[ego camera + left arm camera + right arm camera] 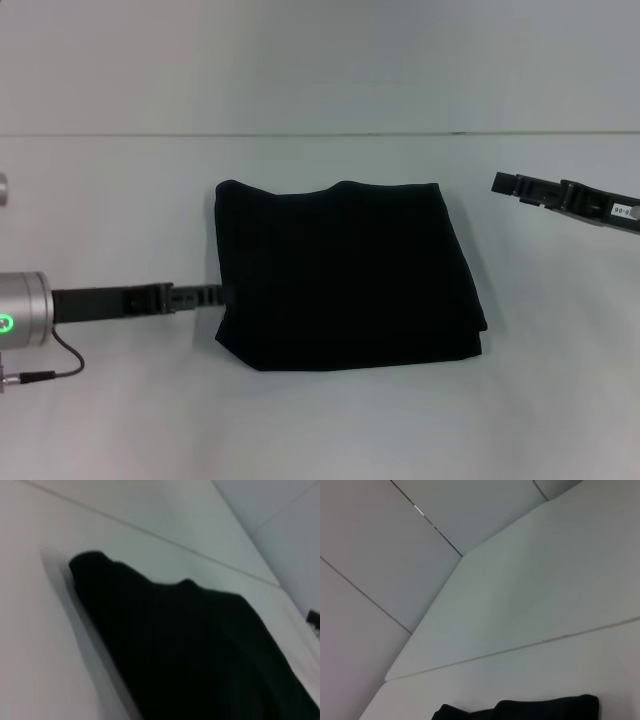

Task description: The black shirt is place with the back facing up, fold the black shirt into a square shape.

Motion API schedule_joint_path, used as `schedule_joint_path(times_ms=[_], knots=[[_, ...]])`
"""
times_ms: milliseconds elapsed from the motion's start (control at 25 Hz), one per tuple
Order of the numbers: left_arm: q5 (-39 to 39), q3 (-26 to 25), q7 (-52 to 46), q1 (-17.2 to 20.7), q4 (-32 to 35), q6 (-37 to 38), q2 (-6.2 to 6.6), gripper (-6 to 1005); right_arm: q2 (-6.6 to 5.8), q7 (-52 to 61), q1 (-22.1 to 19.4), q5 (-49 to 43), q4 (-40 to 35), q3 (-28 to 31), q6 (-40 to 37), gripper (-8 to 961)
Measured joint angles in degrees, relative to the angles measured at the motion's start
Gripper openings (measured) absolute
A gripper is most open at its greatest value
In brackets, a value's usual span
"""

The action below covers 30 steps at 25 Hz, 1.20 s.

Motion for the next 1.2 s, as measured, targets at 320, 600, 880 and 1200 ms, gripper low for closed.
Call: schedule_joint_path(times_ms=[320, 600, 880, 1200], knots=[[0.70, 6.05, 0.23, -0.44, -0.14, 0.26, -0.93, 947, 0.23, -0.11, 0.72, 0.00, 0.00, -0.18, 1.14, 790], [0.72, 7.27, 0.03, -1.26, -0.72, 0.30, -0.94, 936, 0.32, -0.10, 0.76, 0.03, -0.01, -0.24, 1.54, 791], [0.47, 7.65, -0.01, -1.60, -0.74, 0.35, -0.88, 926, 0.10, 1.12, 0.73, 0.05, -0.01, -1.98, 1.61, 791], [0.41, 7.69, -0.04, -1.79, -0.60, 0.29, -0.61, 914, -0.45, 3.25, 0.69, 0.04, -0.01, -6.50, 1.62, 790]])
